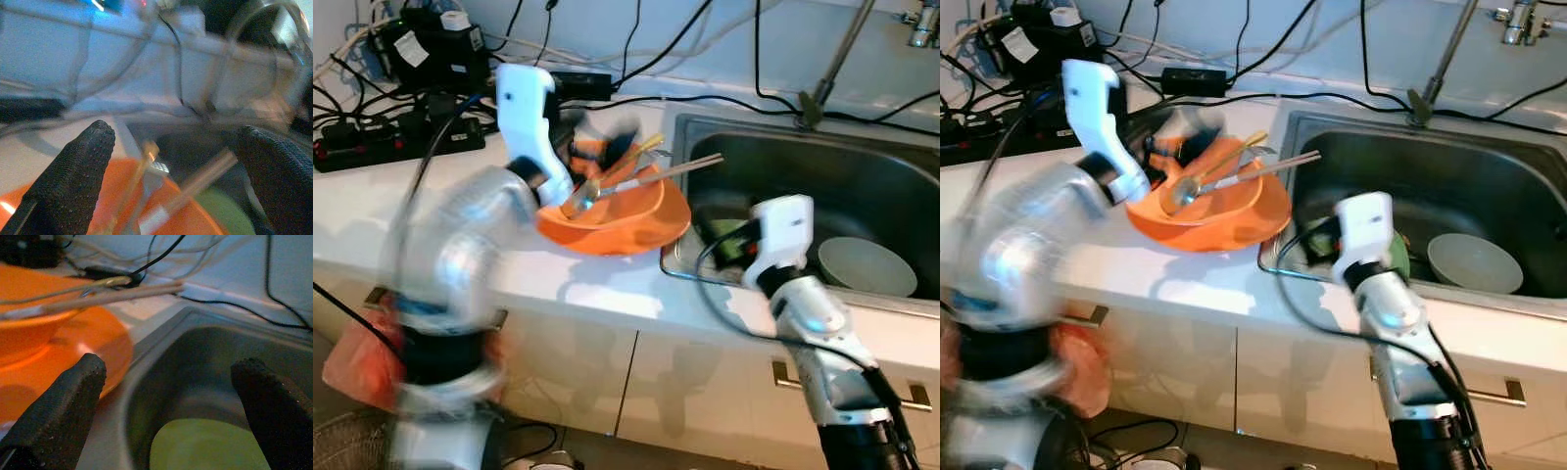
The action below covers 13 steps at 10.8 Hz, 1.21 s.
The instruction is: Kitchen organization
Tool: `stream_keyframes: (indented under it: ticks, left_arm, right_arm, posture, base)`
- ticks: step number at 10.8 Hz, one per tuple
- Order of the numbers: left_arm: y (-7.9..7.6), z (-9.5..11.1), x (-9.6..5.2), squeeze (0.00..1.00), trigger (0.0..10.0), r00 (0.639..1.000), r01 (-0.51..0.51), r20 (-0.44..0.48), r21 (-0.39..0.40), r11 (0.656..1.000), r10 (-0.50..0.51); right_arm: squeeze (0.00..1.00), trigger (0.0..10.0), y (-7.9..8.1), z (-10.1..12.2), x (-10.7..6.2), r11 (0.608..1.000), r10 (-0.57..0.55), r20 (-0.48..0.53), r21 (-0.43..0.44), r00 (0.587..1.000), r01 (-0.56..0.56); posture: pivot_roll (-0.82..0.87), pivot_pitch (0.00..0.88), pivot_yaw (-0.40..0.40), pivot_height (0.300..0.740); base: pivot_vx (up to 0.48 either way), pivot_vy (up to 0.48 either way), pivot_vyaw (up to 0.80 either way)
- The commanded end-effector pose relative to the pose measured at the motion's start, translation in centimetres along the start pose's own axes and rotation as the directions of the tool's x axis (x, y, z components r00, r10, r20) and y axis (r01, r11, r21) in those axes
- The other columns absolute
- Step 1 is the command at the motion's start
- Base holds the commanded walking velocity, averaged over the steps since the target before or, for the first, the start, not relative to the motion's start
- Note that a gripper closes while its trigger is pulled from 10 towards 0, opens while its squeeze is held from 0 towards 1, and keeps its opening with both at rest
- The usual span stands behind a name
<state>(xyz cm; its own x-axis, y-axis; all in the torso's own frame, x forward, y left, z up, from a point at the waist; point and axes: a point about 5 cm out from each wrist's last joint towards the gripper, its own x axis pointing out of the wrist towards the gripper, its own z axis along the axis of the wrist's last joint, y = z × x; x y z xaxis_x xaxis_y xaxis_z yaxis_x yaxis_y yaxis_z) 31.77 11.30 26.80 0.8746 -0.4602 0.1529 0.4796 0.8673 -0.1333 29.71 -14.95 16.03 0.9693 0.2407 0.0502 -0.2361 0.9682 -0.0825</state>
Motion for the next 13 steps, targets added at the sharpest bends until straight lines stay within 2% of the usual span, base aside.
stream_keyframes:
  ticks: [1, 2, 3, 5, 6, 7, 8, 10, 12, 13]
  left_arm:
    - [0.3, 0.3, -0.3, 0.00, 10.0, 0.992, -0.103, 0.074, 0.013, 0.995, 0.102]
    - [0.4, 0.3, -0.5, 0.00, 10.0, 0.985, -0.146, 0.100, 0.028, 0.989, 0.143]
    - [0.5, 0.2, -0.8, 0.00, 10.0, 0.959, -0.246, 0.176, 0.131, 0.960, 0.222]
    - [0.3, -1.0, -0.8, 0.00, 10.0, 0.950, -0.284, 0.203, 0.255, 0.924, 0.236]
    - [-0.2, -1.5, -1.1, 0.00, 10.0, 0.947, -0.296, 0.250, 0.430, 0.853, 0.203]
    - [-0.4, -2.3, -1.2, 0.00, 10.0, 0.951, -0.281, 0.257, 0.470, 0.837, 0.174]
    - [-1.5, -4.3, -1.4, 0.00, 10.0, 0.964, -0.227, 0.239, 0.492, 0.841, 0.120]
    - [-2.7, -4.8, -1.4, 0.00, 10.0, 0.968, -0.180, 0.241, 0.491, 0.852, 0.066]
    - [-1.5, -4.9, -1.4, 0.00, 10.0, 0.957, -0.248, 0.254, 0.454, 0.856, 0.142]
    - [-1.2, -4.7, -0.9, 0.00, 10.0, 0.940, -0.305, 0.281, 0.430, 0.850, 0.194]
  right_arm:
    - [0.00, 10.0, -0.6, 0.1, 0.1, 0.999, -0.036, 0.012, 0.004, 0.999, 0.036]
    - [0.00, 10.0, -0.6, 0.1, 0.2, 0.999, -0.038, 0.016, 0.003, 0.999, 0.038]
    - [0.00, 10.0, -0.7, 0.2, 0.3, 0.999, -0.047, 0.027, 0.000, 0.999, 0.047]
    - [0.00, 10.0, -0.9, 0.3, 0.4, 0.997, -0.071, 0.036, -0.001, 0.997, 0.071]
    - [0.00, 10.0, -1.3, 0.6, 0.5, 0.995, -0.096, 0.049, -0.004, 0.994, 0.097]
    - [0.00, 10.0, -1.6, 0.6, 0.5, 0.994, -0.110, 0.054, -0.002, 0.992, 0.110]
    - [0.00, 10.0, -1.7, 0.7, 0.6, 0.993, -0.117, 0.060, -0.001, 0.991, 0.117]
    - [0.00, 10.0, -1.8, 0.8, 0.7, 0.992, -0.122, 0.068, -0.010, 0.990, 0.123]
    - [0.00, 10.0, -2.2, 0.9, 0.6, 0.990, -0.142, 0.075, -0.012, 0.987, 0.144]
    - [0.00, 10.0, -2.1, 0.8, 0.5, 0.990, -0.143, 0.073, -0.006, 0.987, 0.144]
  posture:
    - [0.13, 0.015, -0.027, 0.740]
    - [0.13, 0.014, -0.028, 0.740]
    - [0.13, 0.008, -0.030, 0.740]
    - [0.13, 0.006, -0.030, 0.740]
    - [0.12, 0.000, -0.023, 0.740]
    - [0.11, 0.000, -0.022, 0.740]
    - [0.11, 0.000, -0.026, 0.740]
    - [0.11, 0.000, -0.028, 0.740]
    - [0.10, 0.000, -0.019, 0.740]
    - [0.10, 0.000, -0.020, 0.740]
  base:
    - [0.000, 0.000, 0.00]
    - [0.000, 0.000, 0.00]
    - [0.000, 0.000, 0.00]
    - [0.000, 0.000, 0.00]
    - [0.000, 0.000, 0.00]
    - [0.000, 0.000, 0.00]
    - [0.000, 0.000, 0.00]
    - [0.000, 0.000, 0.00]
    - [0.000, 0.000, 0.00]
    - [0.000, 0.000, 0.00]
